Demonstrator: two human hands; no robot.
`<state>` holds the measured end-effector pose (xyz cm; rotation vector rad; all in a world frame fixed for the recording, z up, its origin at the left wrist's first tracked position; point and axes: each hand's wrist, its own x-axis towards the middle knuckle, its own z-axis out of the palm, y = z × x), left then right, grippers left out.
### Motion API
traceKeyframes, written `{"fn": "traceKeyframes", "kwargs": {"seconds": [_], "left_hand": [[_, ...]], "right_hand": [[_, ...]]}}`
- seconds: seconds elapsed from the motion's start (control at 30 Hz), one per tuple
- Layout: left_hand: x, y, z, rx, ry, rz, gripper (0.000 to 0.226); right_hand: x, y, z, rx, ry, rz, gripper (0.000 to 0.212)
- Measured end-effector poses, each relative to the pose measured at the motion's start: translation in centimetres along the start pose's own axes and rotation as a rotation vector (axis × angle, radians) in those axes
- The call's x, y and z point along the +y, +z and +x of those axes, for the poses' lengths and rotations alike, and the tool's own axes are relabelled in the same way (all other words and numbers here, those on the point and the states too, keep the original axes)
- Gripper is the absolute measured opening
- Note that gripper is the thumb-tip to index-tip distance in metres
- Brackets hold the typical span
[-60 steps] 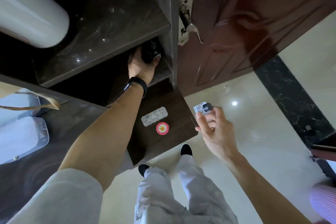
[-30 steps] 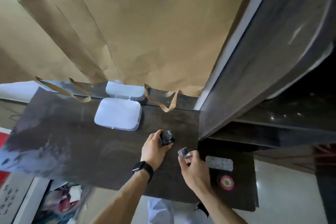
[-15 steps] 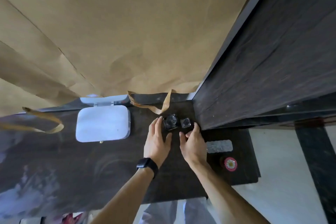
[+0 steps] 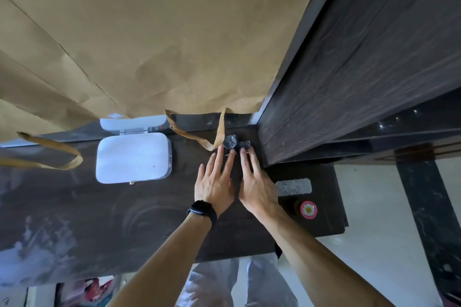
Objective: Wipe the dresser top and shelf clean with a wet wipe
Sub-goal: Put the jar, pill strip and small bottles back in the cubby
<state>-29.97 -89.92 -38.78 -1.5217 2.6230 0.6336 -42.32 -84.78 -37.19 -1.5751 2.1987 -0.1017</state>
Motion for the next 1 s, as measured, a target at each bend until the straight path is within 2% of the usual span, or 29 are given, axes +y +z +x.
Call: {"fn": "traceKeyframes", "kwargs": {"seconds": [0.2, 0.4, 0.67, 0.9, 1.0], "left_hand": [[-0.1, -1.1, 2.3, -0.034, -0.015, 0.011, 0.085], [-0.8, -0.9, 2.5, -0.029, 0.019, -0.034, 0.091], [-0.6, -0.8, 2.7, -0.04, 0.011, -0.05, 0.093], [-0.1, -1.1, 2.7, -0.035, -0.029, -0.122, 0.09], [0.4, -1.6, 1.3, -0.017, -0.063, -0.182, 0.088]], "right_hand": [[-1.1, -0.7, 2.4, -0.037, 0.085, 0.006, 0.088], [-1.2, -1.2, 3.8, -0.053, 0.063, 0.004, 0.093], [-0.5, -0.5, 4.3, -0.042, 0.037, 0.019, 0.089], [0.0, -1.2, 4.2, -0.039, -0.026, 0.084, 0.087], [0.6, -2.0, 2.9, -0.024, -0.118, 0.121, 0.083]]}}
